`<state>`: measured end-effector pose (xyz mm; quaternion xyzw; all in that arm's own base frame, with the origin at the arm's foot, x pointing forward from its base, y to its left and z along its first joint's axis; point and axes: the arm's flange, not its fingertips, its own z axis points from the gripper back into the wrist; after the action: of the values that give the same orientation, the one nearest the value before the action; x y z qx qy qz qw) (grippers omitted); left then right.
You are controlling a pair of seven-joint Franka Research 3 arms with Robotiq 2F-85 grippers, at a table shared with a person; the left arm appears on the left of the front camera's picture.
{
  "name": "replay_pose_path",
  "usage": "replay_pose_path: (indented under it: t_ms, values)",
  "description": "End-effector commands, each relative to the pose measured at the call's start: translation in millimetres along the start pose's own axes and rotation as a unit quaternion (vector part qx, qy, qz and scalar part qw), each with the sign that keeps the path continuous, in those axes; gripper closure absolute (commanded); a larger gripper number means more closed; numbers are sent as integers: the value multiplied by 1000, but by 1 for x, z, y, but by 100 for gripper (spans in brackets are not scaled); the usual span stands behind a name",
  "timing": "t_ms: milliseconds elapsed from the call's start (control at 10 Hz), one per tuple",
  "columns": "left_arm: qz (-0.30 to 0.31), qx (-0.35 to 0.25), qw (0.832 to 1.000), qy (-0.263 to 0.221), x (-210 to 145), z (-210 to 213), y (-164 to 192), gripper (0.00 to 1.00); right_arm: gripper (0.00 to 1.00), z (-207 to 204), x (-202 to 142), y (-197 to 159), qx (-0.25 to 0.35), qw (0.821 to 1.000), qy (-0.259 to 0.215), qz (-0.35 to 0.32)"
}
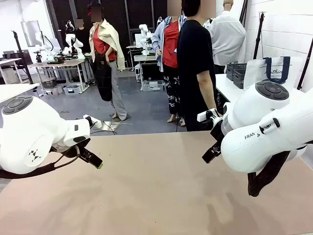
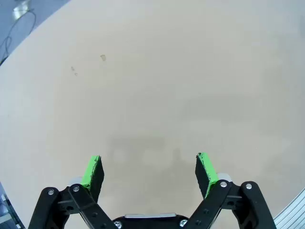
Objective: Transfer purchased items from the store into the shopping bag.
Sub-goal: Open the Reusable shopping bag in the center of the table.
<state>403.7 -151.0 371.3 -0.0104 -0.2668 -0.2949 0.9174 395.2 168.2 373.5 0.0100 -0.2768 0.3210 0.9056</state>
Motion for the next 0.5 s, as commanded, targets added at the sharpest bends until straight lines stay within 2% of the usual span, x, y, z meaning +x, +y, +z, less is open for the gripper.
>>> replay_pose_path:
  t_ms: [0, 400]
  values:
    - [0, 0, 1000, 0, 0, 0, 0, 0, 0, 0, 0, 0, 0, 1000, 0, 0]
    - [0, 0, 1000, 0, 0, 0, 0, 0, 0, 0, 0, 0, 0, 1000, 0, 0]
